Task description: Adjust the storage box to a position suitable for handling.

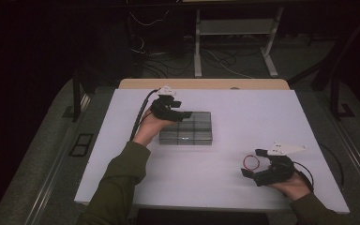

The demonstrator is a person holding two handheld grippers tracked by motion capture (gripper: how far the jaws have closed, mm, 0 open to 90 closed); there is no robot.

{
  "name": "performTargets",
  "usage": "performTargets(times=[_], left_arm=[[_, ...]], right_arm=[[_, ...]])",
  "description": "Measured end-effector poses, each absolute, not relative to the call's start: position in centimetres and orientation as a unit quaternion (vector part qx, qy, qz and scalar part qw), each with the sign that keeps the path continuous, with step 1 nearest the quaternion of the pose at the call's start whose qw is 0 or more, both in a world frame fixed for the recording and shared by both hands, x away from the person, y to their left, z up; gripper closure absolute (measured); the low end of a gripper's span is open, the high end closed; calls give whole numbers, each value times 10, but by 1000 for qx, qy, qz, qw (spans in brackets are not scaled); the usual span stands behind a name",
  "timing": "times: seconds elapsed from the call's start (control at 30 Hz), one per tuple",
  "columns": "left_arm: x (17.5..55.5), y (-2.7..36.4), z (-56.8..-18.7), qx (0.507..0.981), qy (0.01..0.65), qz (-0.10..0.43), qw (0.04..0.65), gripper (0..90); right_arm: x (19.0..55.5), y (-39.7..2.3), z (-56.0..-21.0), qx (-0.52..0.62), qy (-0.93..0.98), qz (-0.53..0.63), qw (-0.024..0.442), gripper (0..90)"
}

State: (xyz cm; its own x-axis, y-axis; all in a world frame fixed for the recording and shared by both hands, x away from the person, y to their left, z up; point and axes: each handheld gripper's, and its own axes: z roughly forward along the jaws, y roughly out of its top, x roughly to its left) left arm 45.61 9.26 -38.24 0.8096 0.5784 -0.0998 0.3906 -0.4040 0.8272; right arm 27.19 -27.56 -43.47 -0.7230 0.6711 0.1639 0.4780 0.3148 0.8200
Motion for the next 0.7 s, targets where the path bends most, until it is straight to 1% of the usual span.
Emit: performTargets(times=[0.03, 0.17, 0.2, 0.23, 0.3, 0.33, 0.47, 0.53, 0.7], left_arm=[[458, 91, -383, 831, 294, 103, 461, 297], [467, 86, -384, 835, 300, 110, 448, 377], [468, 84, -384, 837, 305, 108, 442, 399], [471, 84, -384, 840, 302, 110, 436, 443], [475, 81, -385, 842, 307, 110, 430, 460], [477, 79, -386, 840, 317, 109, 427, 493], [486, 76, -389, 848, 320, 103, 409, 599], [490, 75, -389, 849, 323, 101, 406, 667], [499, 70, -391, 853, 331, 98, 391, 786]], right_arm=[[272, -276, -435, 357, 804, 464, 104, 14], [272, -276, -435, 357, 804, 464, 104, 14], [272, -276, -435, 357, 804, 464, 104, 14], [272, -276, -435, 357, 804, 464, 104, 14], [272, -276, -435, 357, 804, 464, 104, 14], [272, -276, -435, 357, 804, 464, 104, 15], [272, -276, -435, 357, 804, 464, 103, 14], [272, -276, -435, 356, 804, 464, 104, 14], [272, -276, -434, 357, 803, 465, 103, 14]])
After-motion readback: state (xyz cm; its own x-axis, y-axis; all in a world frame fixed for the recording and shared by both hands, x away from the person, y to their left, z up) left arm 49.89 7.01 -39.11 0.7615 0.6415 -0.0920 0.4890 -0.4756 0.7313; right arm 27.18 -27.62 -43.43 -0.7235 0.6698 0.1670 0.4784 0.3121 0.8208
